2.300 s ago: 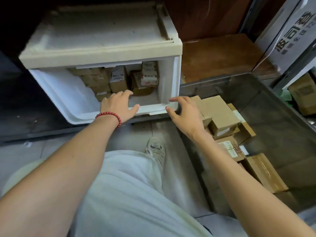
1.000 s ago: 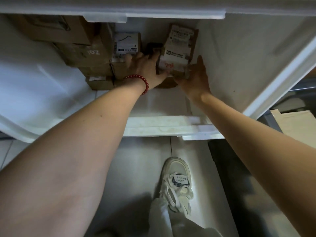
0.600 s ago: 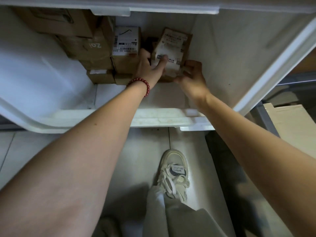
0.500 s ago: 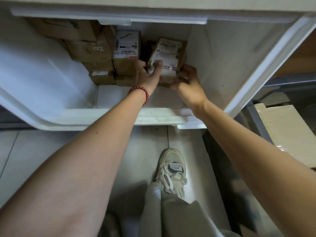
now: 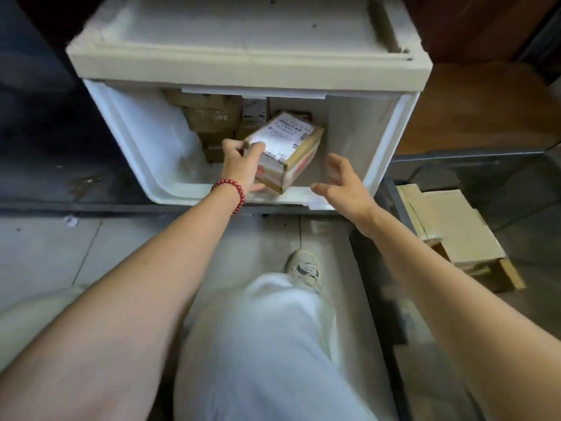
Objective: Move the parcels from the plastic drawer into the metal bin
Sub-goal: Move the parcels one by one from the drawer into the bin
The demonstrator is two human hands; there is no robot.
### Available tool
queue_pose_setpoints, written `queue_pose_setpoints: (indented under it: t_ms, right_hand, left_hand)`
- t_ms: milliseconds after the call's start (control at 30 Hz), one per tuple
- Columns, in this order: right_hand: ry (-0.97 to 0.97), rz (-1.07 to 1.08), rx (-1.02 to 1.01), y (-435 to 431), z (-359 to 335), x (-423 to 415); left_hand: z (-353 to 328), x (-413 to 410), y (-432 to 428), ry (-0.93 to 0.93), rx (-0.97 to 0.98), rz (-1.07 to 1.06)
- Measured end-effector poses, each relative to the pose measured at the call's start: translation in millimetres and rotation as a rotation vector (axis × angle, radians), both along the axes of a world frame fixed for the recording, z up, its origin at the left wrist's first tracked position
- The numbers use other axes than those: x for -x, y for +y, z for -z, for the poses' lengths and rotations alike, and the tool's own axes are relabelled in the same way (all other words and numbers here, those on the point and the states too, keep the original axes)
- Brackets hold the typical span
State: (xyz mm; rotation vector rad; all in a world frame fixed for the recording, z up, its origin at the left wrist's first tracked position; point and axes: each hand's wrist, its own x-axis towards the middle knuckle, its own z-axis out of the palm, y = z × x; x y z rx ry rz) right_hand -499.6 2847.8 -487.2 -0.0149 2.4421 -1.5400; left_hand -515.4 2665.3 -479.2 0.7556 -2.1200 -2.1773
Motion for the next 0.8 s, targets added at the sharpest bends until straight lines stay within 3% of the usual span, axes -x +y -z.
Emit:
queue_pose_setpoints:
  t_ms: [267,500,700,800]
  right_hand:
    - [0.111,-0.037,0.019,16.9,-37.7,-57.7]
    - [0.095,-0.042,0.17,21.7,-49.2,-102.2]
    - [0.107,0.209,0.374,17.4,-21.0,-129.7]
    - [0.136,0.293,0.411,20.1,-17.3,-132.6]
  left_hand:
    - [-53.3,-82.4,-14.2,-0.043,0.088,0.113]
    - [-55.8,-134.6,-10.5,-0.048,0.001,0.202]
    - [-55.8,-132.0,-3.0,0.015,0.312,0.312]
    - [-53.5,-124.9,0.5,0.059,0.348,0.365]
